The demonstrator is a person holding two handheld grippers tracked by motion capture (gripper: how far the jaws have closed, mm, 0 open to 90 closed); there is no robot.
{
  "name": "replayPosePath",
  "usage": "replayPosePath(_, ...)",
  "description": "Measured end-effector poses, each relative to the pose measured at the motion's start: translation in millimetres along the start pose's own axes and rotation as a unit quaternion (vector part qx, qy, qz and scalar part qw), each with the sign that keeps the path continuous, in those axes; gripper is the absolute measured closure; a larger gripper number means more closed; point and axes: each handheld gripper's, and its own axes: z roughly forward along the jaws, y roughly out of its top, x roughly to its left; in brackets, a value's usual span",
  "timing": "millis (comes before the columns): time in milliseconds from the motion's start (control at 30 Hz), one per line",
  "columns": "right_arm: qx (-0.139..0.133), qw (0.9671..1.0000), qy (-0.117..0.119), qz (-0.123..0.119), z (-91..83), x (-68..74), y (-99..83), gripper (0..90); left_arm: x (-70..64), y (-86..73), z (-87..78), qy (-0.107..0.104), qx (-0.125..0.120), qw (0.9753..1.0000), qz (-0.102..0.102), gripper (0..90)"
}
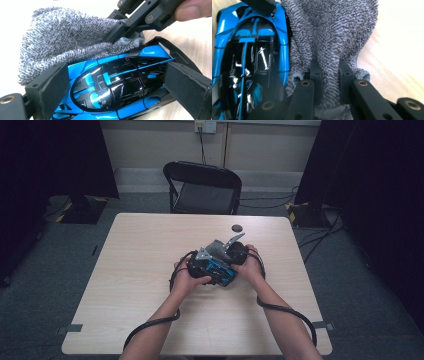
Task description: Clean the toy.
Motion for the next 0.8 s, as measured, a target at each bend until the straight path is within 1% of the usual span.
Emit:
replayPosePath(200, 0.001, 0.9999, 0.014, 0.004, -6.8, -5.3, -8.4, 79.3, 0.0, 0.5, 0.4, 0.000, 0.000, 1.0000, 0.000, 6.2)
replayPosePath(233, 0.003, 0.9998, 0.017, 0.004, -8.3, -6.4, -10.2, 79.3, 0.4, 0.9, -0.1, 0.000, 0.003, 1.0000, 0.000, 6.3)
replayPosePath(300, 0.002, 0.9997, 0.022, 0.001, -11.3, -9.4, -14.6, 79.4, 0.7, 0.7, -0.4, 0.001, 0.003, 1.0000, -0.003, 6.3)
replayPosePath(367, 0.003, 0.9996, 0.027, 0.007, -14.7, -13.0, -19.9, 79.5, 1.1, 0.4, -0.5, 0.001, 0.002, 1.0000, -0.004, 6.3)
replayPosePath(500, 0.006, 0.9993, 0.038, 0.004, -21.4, -17.5, -29.1, 79.5, 2.0, 1.3, -1.2, 0.001, 0.008, 1.0000, -0.004, 6.4)
replayPosePath(633, 0.009, 0.9992, 0.038, 0.007, -27.8, -16.7, -36.8, 79.5, 1.5, 1.7, -0.8, 0.000, 0.009, 0.9999, -0.006, 6.3)
replayPosePath(800, 0.002, 0.9989, 0.042, 0.018, -34.9, -13.3, -47.2, 79.6, 1.0, 1.8, -0.6, -0.001, 0.009, 0.9999, -0.005, 6.3)
